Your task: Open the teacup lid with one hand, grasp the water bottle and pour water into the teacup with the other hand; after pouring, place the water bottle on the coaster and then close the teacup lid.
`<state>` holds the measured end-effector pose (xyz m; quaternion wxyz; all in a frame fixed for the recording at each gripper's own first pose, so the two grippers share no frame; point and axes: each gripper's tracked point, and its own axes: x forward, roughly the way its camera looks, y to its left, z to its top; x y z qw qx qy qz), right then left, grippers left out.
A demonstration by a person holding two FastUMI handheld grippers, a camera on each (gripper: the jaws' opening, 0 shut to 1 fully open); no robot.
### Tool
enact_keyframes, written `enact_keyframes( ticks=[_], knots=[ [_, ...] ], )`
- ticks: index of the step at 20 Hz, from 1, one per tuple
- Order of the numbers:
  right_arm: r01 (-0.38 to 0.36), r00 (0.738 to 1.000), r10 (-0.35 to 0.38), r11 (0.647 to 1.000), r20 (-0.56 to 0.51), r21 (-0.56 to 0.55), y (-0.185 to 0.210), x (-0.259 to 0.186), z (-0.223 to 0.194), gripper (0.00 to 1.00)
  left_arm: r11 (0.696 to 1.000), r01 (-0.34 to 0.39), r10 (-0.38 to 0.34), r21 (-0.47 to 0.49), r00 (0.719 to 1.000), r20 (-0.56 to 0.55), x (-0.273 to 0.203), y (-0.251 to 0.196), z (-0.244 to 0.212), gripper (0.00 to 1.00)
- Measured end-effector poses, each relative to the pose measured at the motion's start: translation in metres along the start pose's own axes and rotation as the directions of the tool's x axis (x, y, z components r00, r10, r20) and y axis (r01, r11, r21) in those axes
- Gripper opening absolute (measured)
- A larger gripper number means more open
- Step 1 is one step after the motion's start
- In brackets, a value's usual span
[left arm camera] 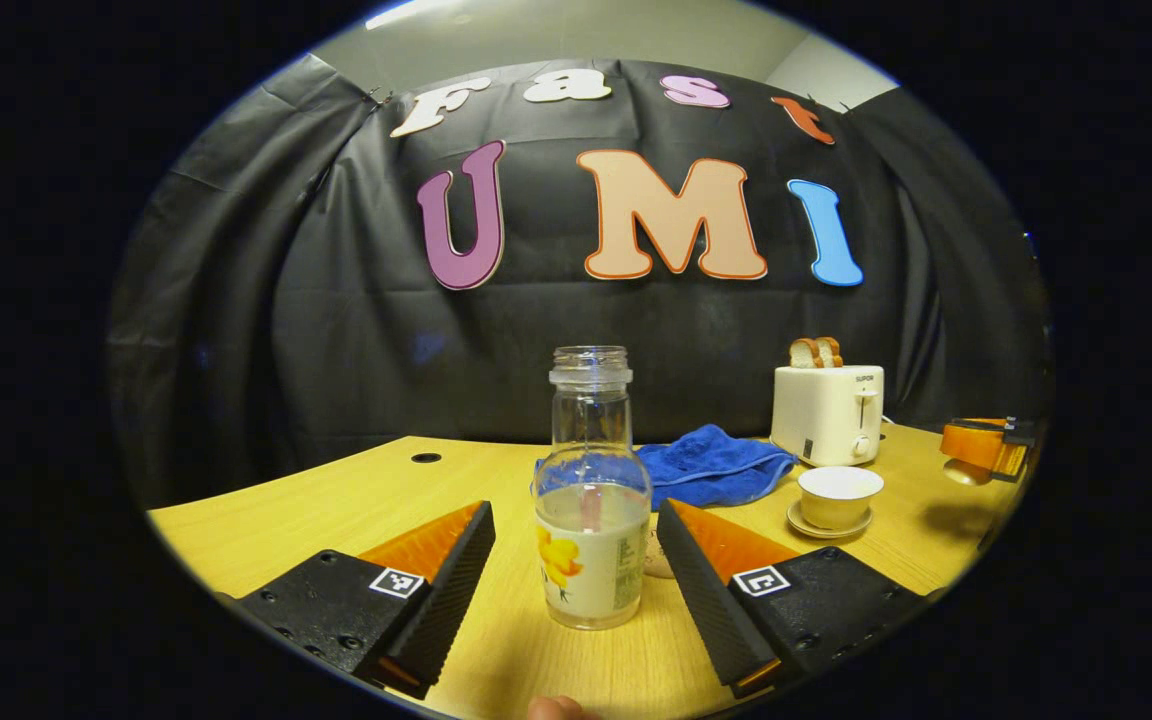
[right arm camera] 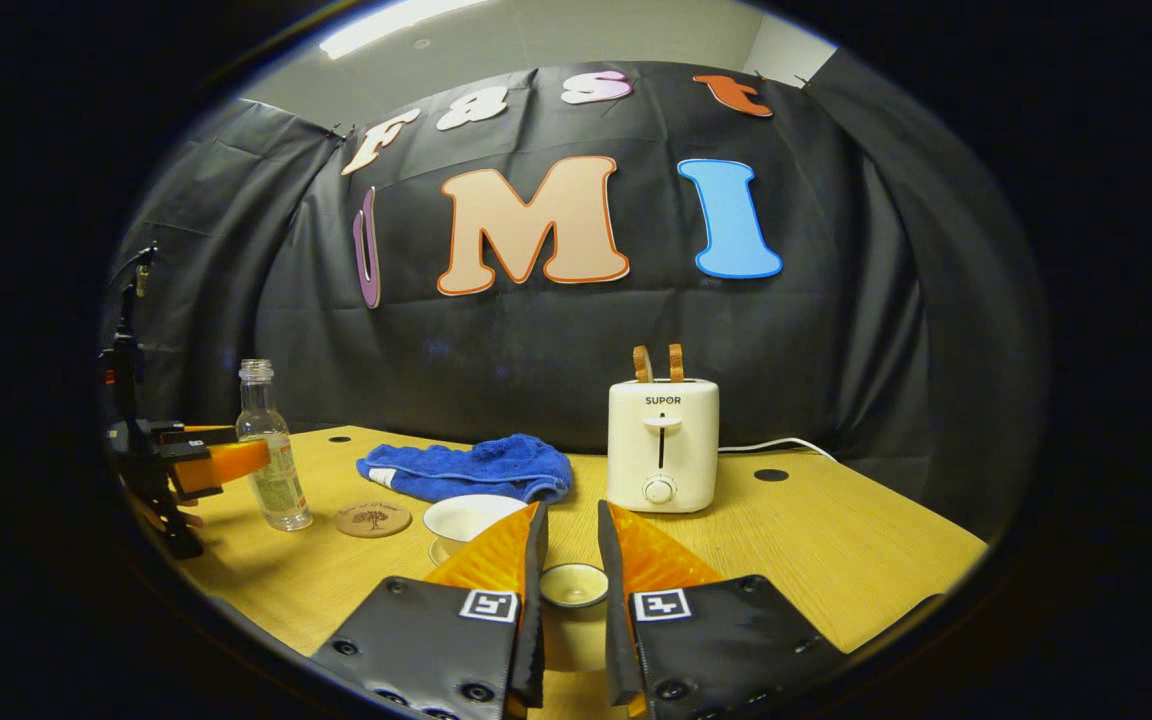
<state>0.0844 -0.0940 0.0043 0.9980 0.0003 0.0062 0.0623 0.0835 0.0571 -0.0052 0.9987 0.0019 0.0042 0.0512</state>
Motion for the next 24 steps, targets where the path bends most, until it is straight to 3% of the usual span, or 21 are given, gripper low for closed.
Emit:
enact_keyframes(
  ticks=[12, 14, 19, 22, 24],
  knots=[
    [0.004, 1.0, -0.004, 1.0, -0.001, 0.0, -0.001, 0.0, 0.0, 0.28, 0.995, 0.103, -0.103, 0.005, 0.995, 0.003, 0.038, -0.016, -0.001, 0.96],
    [0.004, 1.0, -0.004, 1.0, -0.001, 0.0, 0.0, 0.0, 0.0, 0.28, 0.994, 0.108, -0.108, 0.0, 0.994, 0.001, 0.039, -0.016, 0.0, 0.74],
    [0.026, 1.0, -0.026, 1.0, -0.001, 0.0, -0.008, -0.006, 0.0, 0.28, 0.993, 0.117, -0.116, 0.018, 0.993, -0.009, 0.04, -0.019, -0.003, 0.7],
    [0.044, 0.999, -0.044, 0.999, -0.002, -0.001, -0.016, -0.019, 0.001, 0.28, 0.98, 0.101, -0.099, 0.173, 0.995, -0.019, 0.052, -0.022, -0.003, 0.68],
    [0.059, 0.998, -0.059, 0.998, -0.002, 0.0, -0.021, -0.029, 0.001, 0.27, 0.927, 0.11, -0.105, 0.359, 0.994, -0.032, 0.065, -0.028, -0.007, 0.67]
  ],
)
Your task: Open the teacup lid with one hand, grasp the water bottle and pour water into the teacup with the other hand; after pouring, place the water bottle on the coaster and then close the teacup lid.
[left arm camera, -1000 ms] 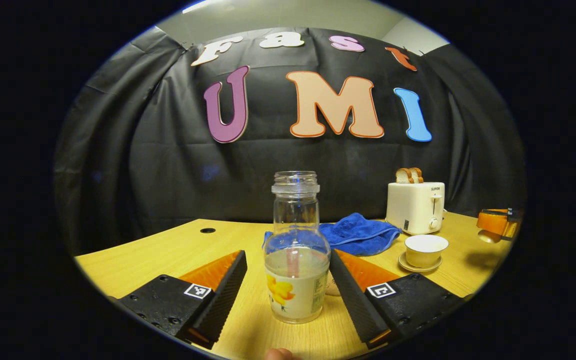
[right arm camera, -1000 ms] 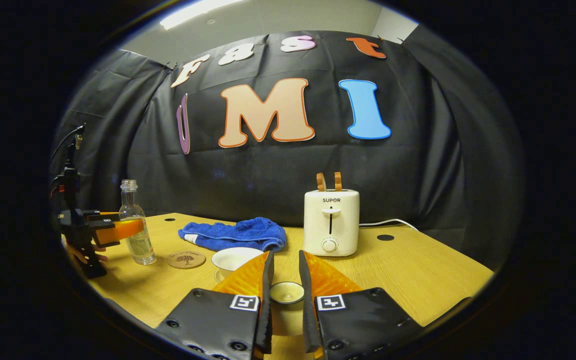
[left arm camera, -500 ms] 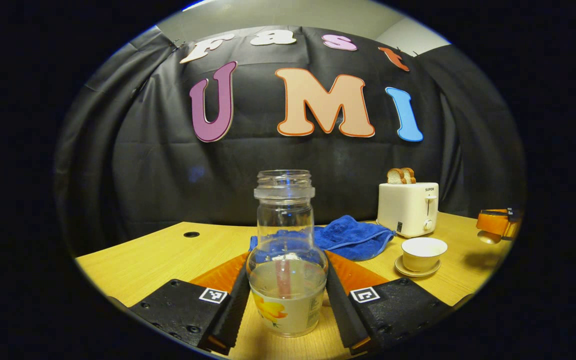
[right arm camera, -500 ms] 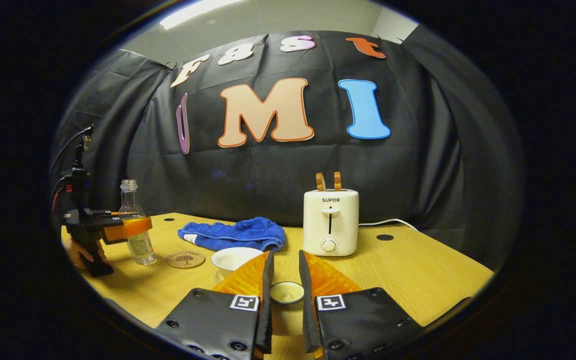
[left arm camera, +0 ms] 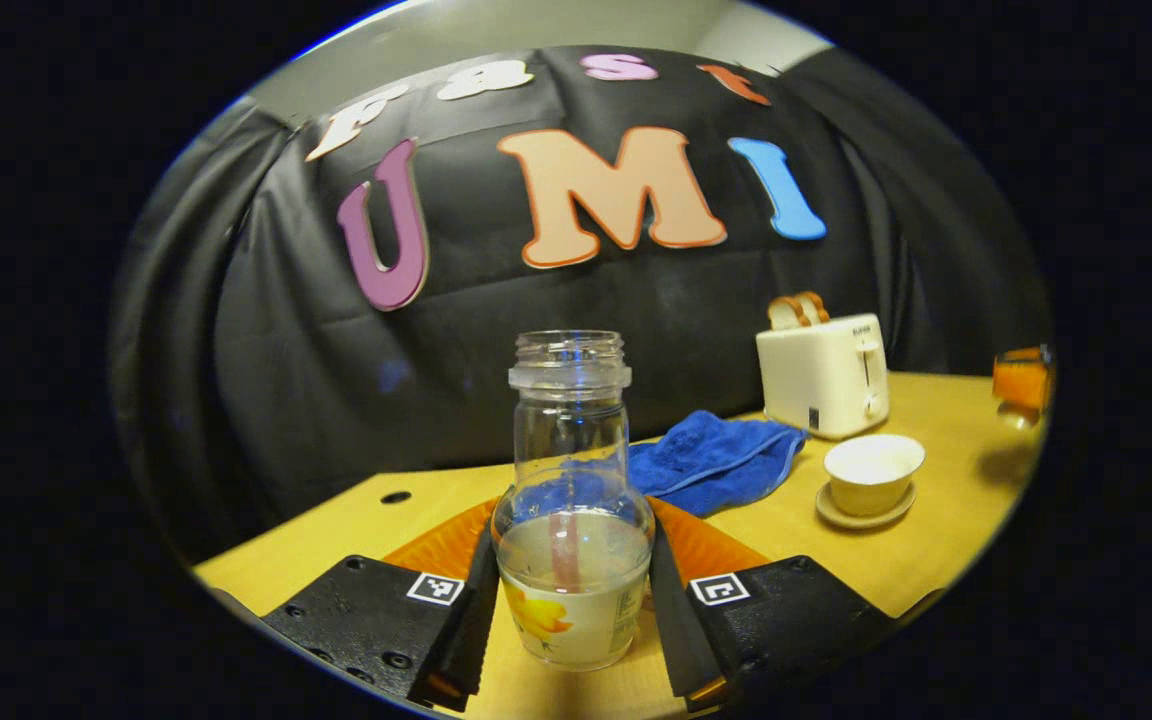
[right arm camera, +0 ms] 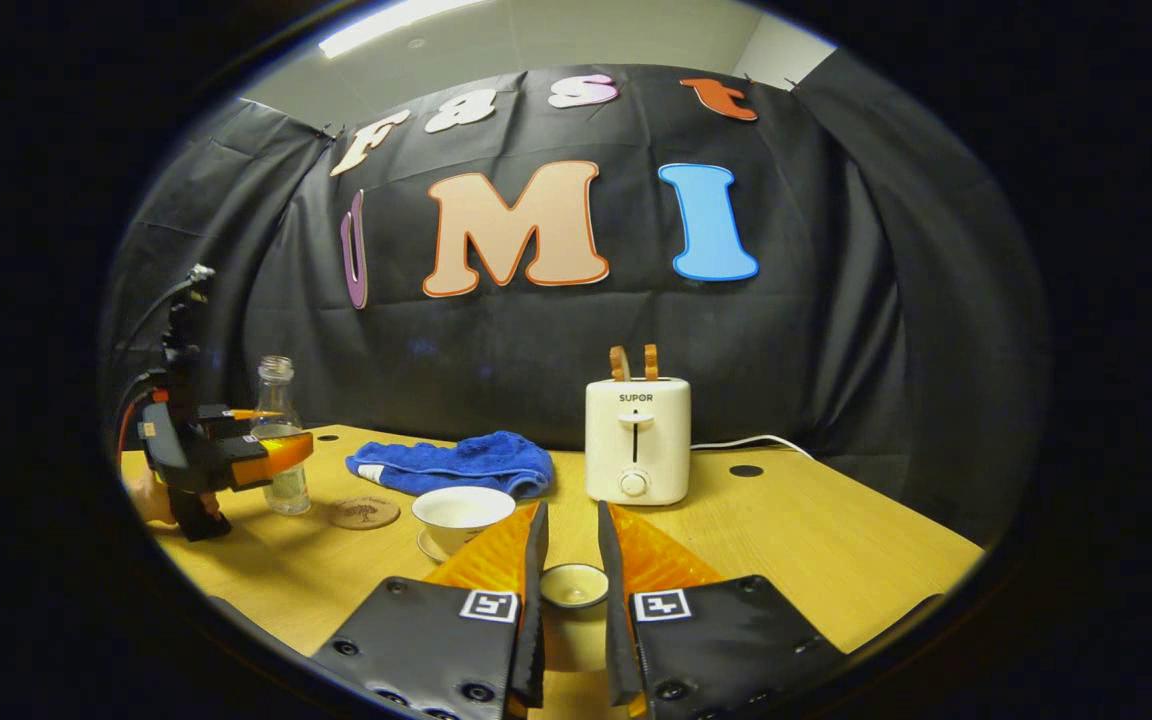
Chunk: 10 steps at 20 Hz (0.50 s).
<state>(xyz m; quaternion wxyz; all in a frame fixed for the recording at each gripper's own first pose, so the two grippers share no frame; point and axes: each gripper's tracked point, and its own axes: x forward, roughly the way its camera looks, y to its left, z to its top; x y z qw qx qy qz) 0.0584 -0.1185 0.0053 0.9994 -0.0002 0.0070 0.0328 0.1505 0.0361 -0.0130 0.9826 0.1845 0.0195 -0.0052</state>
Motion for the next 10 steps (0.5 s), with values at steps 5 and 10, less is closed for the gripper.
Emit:
enact_keyframes(
  ticks=[5, 10],
  knots=[
    [0.0, 1.0, 0.0, 1.0, -0.001, 0.0, -0.006, -0.019, 0.001, 0.27, 0.899, 0.126, -0.104, 0.42, 0.992, -0.073, 0.025, -0.044, -0.004, 0.67],
    [0.007, 1.0, -0.007, 1.0, 0.005, 0.0, -0.009, -0.028, 0.003, 0.27, 0.701, 0.187, -0.145, 0.688, 0.982, -0.12, 0.041, -0.075, 0.005, 0.66]
  ],
)
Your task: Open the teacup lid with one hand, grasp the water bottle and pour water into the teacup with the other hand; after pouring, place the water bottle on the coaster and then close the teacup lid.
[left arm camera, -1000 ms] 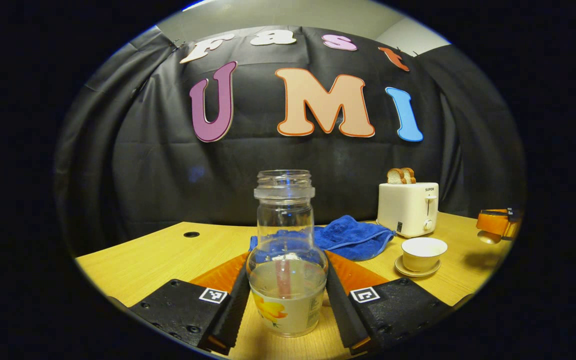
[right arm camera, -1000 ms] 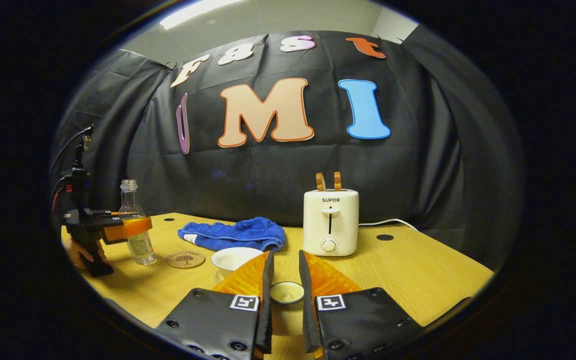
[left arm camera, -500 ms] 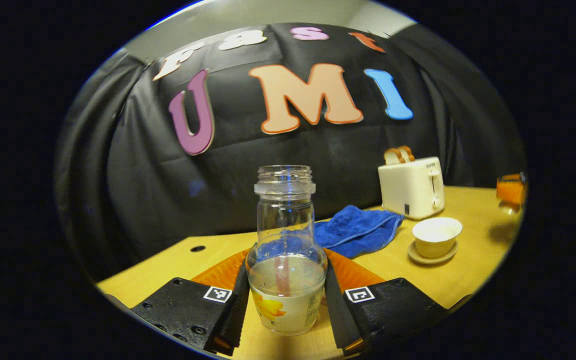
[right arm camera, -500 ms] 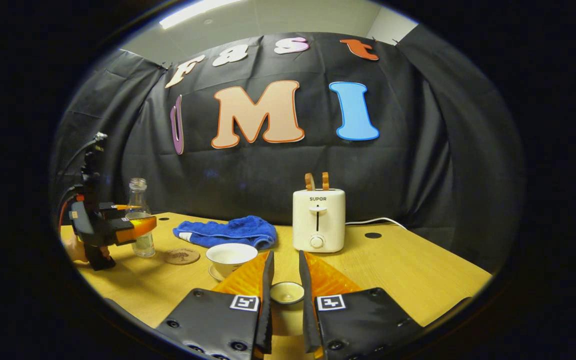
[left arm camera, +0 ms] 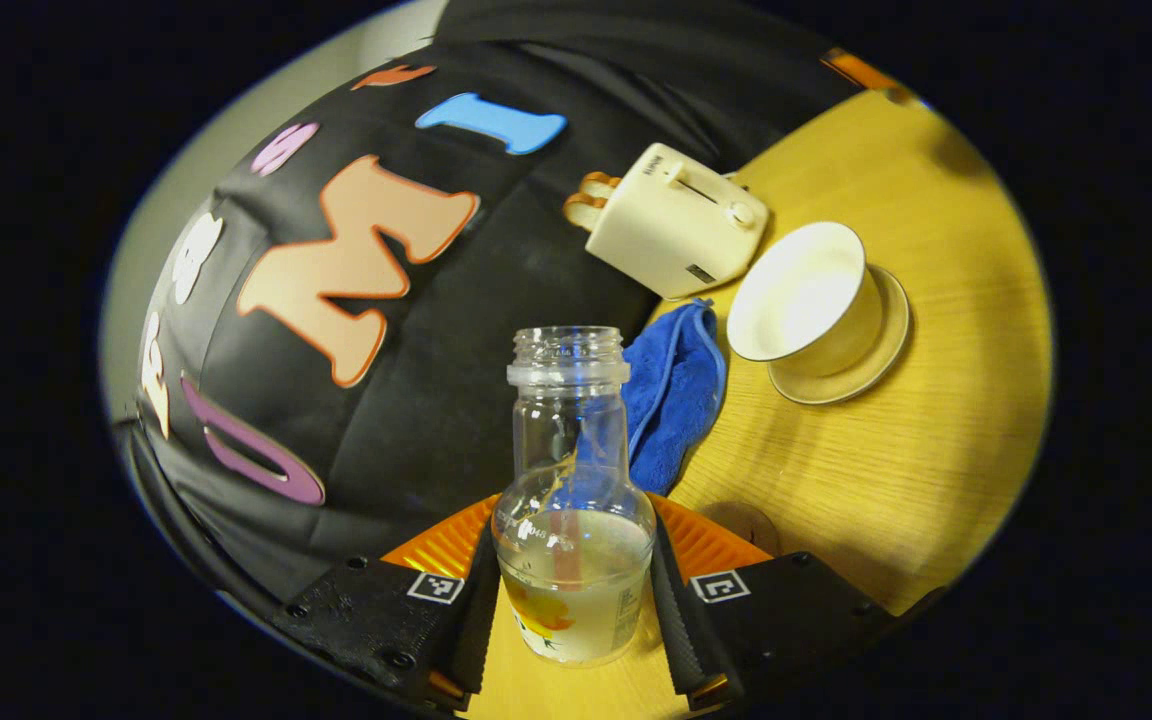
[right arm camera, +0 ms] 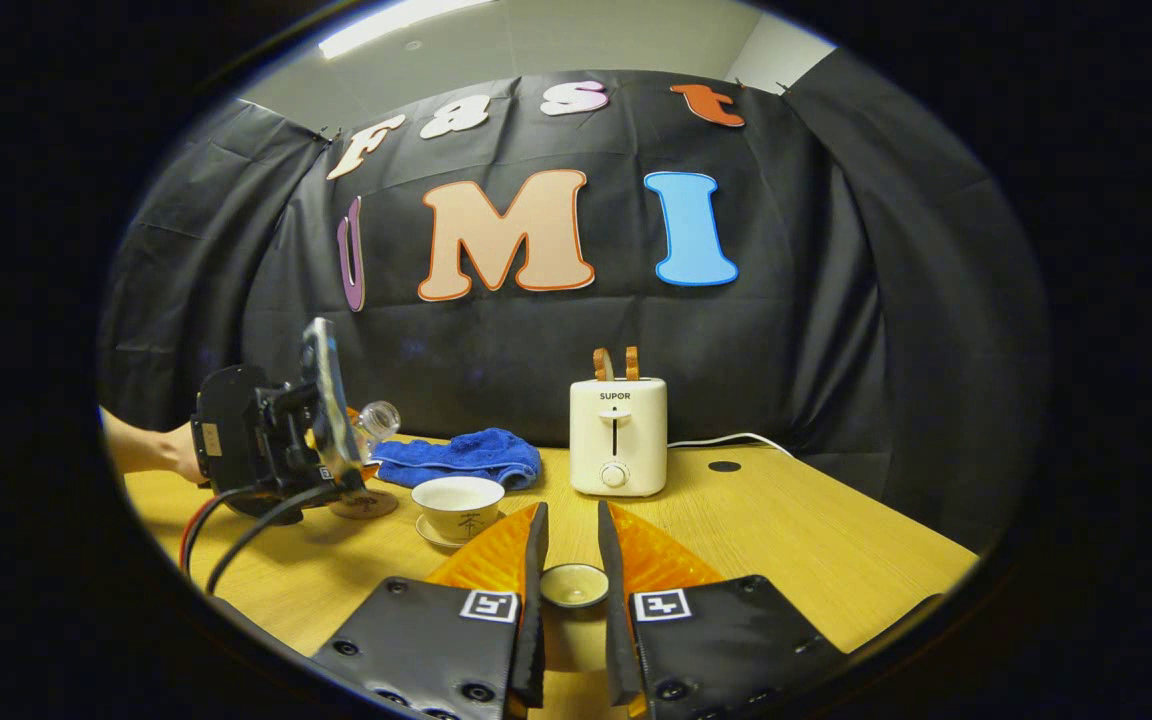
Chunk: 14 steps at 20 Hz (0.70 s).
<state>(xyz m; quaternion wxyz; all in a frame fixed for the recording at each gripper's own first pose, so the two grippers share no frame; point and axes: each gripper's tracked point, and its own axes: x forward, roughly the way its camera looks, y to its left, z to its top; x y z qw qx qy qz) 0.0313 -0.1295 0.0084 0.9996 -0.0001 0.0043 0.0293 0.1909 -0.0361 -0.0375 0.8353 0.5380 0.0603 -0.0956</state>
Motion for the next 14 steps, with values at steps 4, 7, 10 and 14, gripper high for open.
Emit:
enact_keyframes(
  ticks=[4, 7, 10, 14],
  knots=[
    [-0.003, 1.0, 0.003, 1.0, 0.0, 0.001, 0.0005, -0.0019, -0.0004, 0.28, 0.985, 0.026, -0.024, 0.169, 1.0, -0.017, 0.0053, -0.0005, 0.007, 0.67],
    [0.001, 1.0, -0.001, 1.0, -0.004, 0.001, -0.0016, -0.0012, -0.0015, 0.28, 0.951, 0.041, -0.029, 0.307, 0.999, -0.043, 0.0048, 0.0045, 0.0071, 0.67],
    [-0.018, 1.0, 0.018, 1.0, -0.002, 0.001, 0.0035, -0.0024, -0.001, 0.28, 0.914, 0.061, -0.041, 0.401, 0.997, -0.059, 0.0046, 0.0047, 0.009, 0.67],
    [-0.025, 1.0, 0.025, 1.0, -0.001, 0.001, 0.0033, -0.0018, -0.0006, 0.28, 0.876, 0.093, -0.063, 0.473, 0.995, -0.078, 0.0038, 0.0005, 0.0109, 0.67]
  ],
)
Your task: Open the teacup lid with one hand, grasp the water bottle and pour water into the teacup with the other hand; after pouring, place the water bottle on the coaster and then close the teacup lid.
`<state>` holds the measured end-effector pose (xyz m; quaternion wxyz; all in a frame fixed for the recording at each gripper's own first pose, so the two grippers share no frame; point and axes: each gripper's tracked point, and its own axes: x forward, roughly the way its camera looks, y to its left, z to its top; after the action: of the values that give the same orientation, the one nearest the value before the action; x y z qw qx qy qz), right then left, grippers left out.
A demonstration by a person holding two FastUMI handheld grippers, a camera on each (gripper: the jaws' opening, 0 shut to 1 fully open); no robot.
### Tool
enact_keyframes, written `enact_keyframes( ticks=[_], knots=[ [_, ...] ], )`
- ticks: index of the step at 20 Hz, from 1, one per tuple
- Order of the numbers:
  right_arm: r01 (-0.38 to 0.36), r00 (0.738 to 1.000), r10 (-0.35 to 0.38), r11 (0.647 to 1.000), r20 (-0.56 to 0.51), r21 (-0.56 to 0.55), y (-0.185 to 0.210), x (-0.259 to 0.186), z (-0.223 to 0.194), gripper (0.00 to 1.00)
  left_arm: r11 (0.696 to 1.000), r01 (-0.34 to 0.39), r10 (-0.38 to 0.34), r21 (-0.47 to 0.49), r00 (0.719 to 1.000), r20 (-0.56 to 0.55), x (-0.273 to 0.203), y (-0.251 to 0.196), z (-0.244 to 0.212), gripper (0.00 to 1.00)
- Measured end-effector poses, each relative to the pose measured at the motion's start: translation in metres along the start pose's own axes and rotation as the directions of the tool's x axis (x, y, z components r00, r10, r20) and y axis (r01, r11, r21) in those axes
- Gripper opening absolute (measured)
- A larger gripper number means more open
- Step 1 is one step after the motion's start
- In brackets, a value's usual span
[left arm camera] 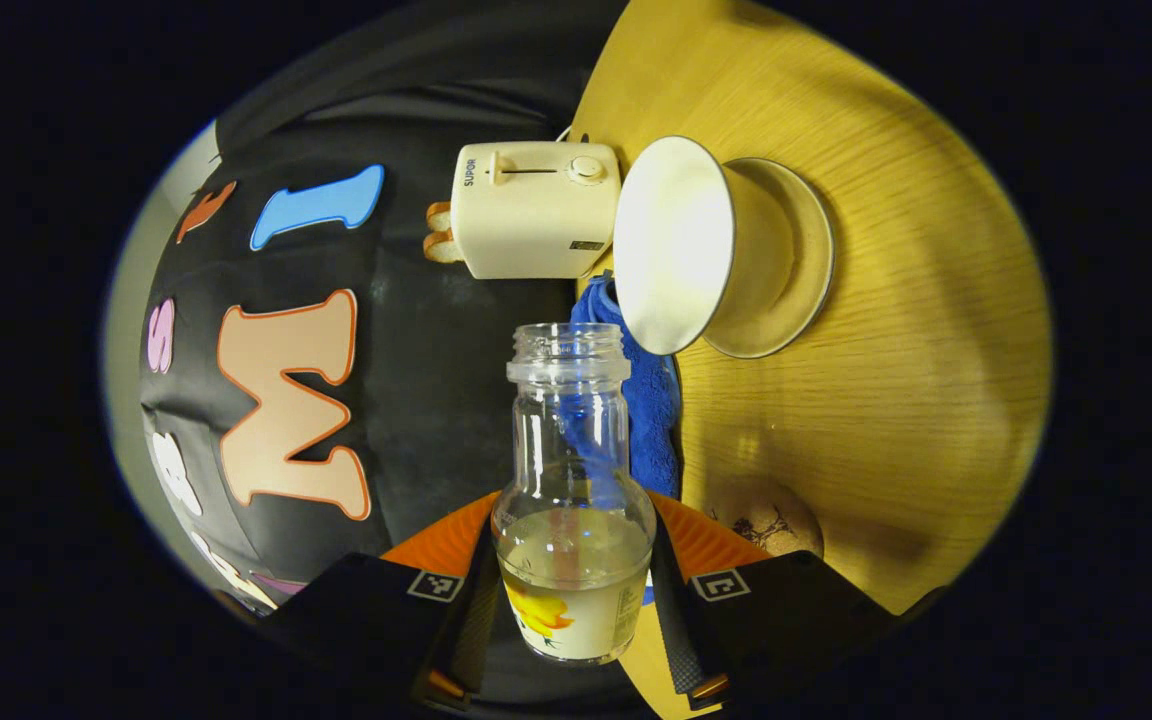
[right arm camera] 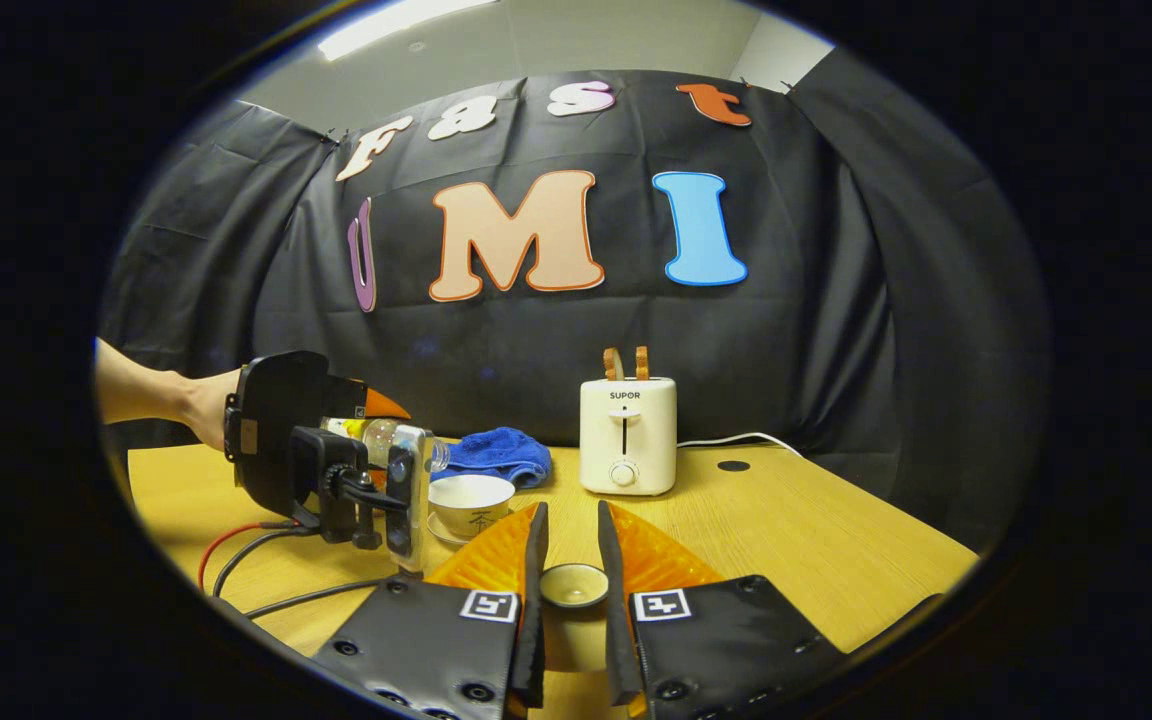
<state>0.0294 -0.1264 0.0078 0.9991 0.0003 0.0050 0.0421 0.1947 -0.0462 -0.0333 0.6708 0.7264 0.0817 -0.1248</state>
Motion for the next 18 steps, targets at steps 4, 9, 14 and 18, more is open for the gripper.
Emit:
enact_keyframes(
  ticks=[4, 9, 14, 18],
  knots=[
    [0.0, 1.0, 0.0, 1.0, 0.0, 0.0, 0.0, 0.0, 0.0, 0.27, 0.995, 0.011, -0.01, 0.094, 1.0, -0.017, 0.003, 0.0, 0.0, 0.68],
    [-0.001, 1.0, 0.001, 1.0, 0.0, 0.0, 0.0, 0.0, -0.001, 0.28, 0.988, 0.01, -0.007, 0.156, 1.0, -0.024, 0.0, 0.004, 0.002, 0.67],
    [-0.001, 1.0, 0.001, 1.0, 0.0, 0.0, 0.0, 0.0, 0.0, 0.27, 0.977, 0.012, -0.005, 0.214, 1.0, -0.03, -0.001, 0.007, 0.004, 0.67],
    [-0.001, 1.0, 0.001, 1.0, 0.0, 0.001, 0.0, 0.0, 0.0, 0.27, 0.968, 0.01, -0.002, 0.25, 0.999, -0.032, -0.001, 0.012, 0.007, 0.67]
  ],
)
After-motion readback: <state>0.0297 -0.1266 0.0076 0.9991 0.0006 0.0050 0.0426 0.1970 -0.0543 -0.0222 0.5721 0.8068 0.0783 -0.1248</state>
